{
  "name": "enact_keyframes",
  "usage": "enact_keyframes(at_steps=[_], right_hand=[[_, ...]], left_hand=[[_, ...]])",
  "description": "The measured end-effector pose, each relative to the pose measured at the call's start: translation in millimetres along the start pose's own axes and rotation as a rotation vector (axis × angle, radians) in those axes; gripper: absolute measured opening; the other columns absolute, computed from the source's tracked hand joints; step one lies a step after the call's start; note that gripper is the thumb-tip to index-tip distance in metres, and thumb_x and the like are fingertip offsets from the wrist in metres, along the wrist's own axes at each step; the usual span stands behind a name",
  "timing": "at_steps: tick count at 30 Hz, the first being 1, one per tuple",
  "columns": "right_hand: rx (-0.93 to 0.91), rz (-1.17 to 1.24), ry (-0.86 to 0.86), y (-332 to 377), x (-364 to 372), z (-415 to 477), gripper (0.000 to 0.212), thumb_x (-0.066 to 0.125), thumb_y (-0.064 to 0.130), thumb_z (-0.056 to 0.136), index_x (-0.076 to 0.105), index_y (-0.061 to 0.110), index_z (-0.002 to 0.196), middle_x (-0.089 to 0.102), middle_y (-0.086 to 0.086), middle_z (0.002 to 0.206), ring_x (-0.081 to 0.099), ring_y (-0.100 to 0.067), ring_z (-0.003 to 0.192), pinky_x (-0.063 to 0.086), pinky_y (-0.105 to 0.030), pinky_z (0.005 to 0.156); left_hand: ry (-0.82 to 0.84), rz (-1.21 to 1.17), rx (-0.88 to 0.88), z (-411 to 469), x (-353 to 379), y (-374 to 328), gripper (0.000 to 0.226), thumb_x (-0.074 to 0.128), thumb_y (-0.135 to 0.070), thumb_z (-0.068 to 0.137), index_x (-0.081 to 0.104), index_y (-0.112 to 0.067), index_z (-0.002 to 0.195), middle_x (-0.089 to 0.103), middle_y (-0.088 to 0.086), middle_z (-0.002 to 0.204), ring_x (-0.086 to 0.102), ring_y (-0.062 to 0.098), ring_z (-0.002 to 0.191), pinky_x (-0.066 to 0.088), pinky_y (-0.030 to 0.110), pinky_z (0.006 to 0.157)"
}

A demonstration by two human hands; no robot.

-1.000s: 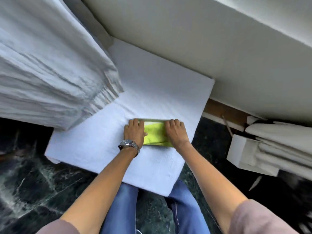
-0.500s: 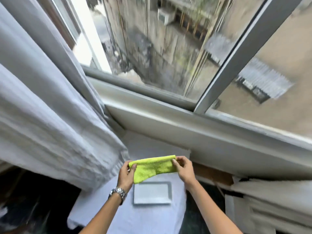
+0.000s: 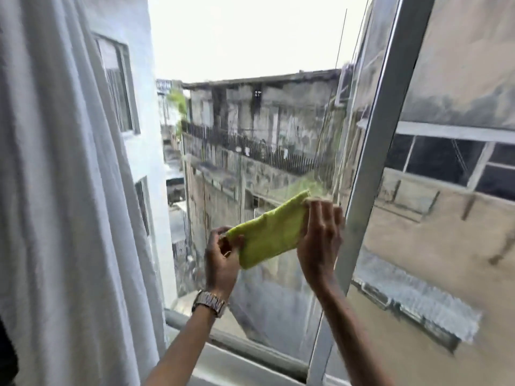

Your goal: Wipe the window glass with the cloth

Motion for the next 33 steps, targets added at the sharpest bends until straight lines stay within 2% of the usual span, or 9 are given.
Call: enact_keyframes(at_steps=[3,8,12,17,20,23,25,29,33], right_hand=[[-0.081,-0.181,-0.18,30,-17,91,0.022,0.063,0.0,0.086,0.067,0.012,0.103,0.071,-0.01,0.098,0.053,-0.029,0.097,0.033,-0.041,0.079],[-0.052,-0.149,-0.151,50,20,151,0.038,0.076,-0.012,0.076,0.073,0.002,0.111,0.073,-0.018,0.111,0.068,-0.034,0.103,0.056,-0.046,0.09],[0.118,-0.107,-0.072,28,67,95,0.054,0.048,0.024,0.107,0.038,0.001,0.154,0.032,-0.02,0.164,0.023,-0.035,0.155,0.005,-0.048,0.131],[0.072,-0.148,-0.046,5,90,67,0.065,0.032,0.043,0.107,0.03,0.003,0.158,0.022,-0.021,0.167,0.016,-0.037,0.157,-0.003,-0.045,0.132],[-0.019,-0.227,-0.091,-15,91,60,0.072,0.026,0.051,0.108,0.032,-0.004,0.155,0.026,-0.021,0.163,0.031,-0.038,0.151,0.009,-0.042,0.132],[-0.029,-0.328,-0.074,-28,99,51,0.093,0.02,0.072,0.102,0.028,-0.002,0.157,0.024,-0.023,0.164,0.023,-0.034,0.154,0.006,-0.043,0.132],[0.023,-0.403,-0.099,-30,102,53,0.102,0.023,0.08,0.095,0.028,-0.001,0.157,0.022,-0.026,0.164,0.01,-0.034,0.158,-0.001,-0.046,0.132],[0.031,-0.507,-0.173,-32,110,53,0.105,0.033,0.079,0.092,0.017,0.001,0.16,0.005,-0.025,0.169,-0.001,-0.038,0.158,-0.002,-0.054,0.13],[0.031,-0.484,-0.263,-15,103,88,0.103,0.036,0.076,0.096,0.016,-0.002,0.16,0.018,-0.031,0.165,0.008,-0.044,0.157,0.012,-0.064,0.127]], left_hand=[[0.163,0.006,0.068,32,31,-55,0.032,0.078,-0.005,0.085,0.057,-0.026,0.096,0.071,-0.001,0.081,0.069,-0.004,0.069,0.058,0.014,0.062],[0.159,0.052,0.135,58,58,-89,0.029,0.087,-0.028,0.075,0.06,-0.02,0.084,0.078,0.004,0.076,0.076,0.017,0.067,0.064,0.04,0.062],[0.254,0.188,0.158,59,77,-82,0.021,0.084,-0.012,0.073,0.064,-0.017,0.08,0.078,-0.001,0.071,0.075,0.006,0.063,0.065,0.035,0.06],[0.474,0.327,0.227,70,55,-70,0.023,0.082,-0.024,0.084,0.067,-0.012,0.097,0.08,0.003,0.087,0.077,0.007,0.068,0.066,0.031,0.063],[0.215,0.463,0.523,118,10,-112,0.027,0.067,-0.028,0.096,0.064,-0.004,0.108,0.079,0.009,0.095,0.078,0.018,0.077,0.065,0.03,0.06],[-0.1,0.61,0.751,184,-14,-165,0.056,0.045,-0.04,0.097,0.058,0.007,0.126,0.065,0.025,0.129,0.065,0.035,0.118,0.053,0.036,0.1],[-0.129,0.73,0.726,233,-16,-178,0.081,0.032,-0.054,0.096,0.038,0.008,0.148,0.037,0.025,0.16,0.035,0.036,0.15,0.027,0.043,0.125],[-0.098,0.808,0.695,286,-7,-156,0.1,-0.008,-0.073,0.09,0.008,-0.004,0.16,0.004,0.018,0.171,0.003,0.03,0.161,0.004,0.053,0.132],[-0.207,0.721,0.802,297,-6,-141,0.075,0.015,-0.05,0.101,0.016,-0.003,0.159,0.014,0.022,0.169,0.013,0.033,0.16,0.012,0.06,0.129]])
Point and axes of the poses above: each hand's wrist, its own z-axis towards the middle knuckle, its own x-axis out of the palm, y = z × x, the point moved 9 cm from there along z, towards the middle knuckle
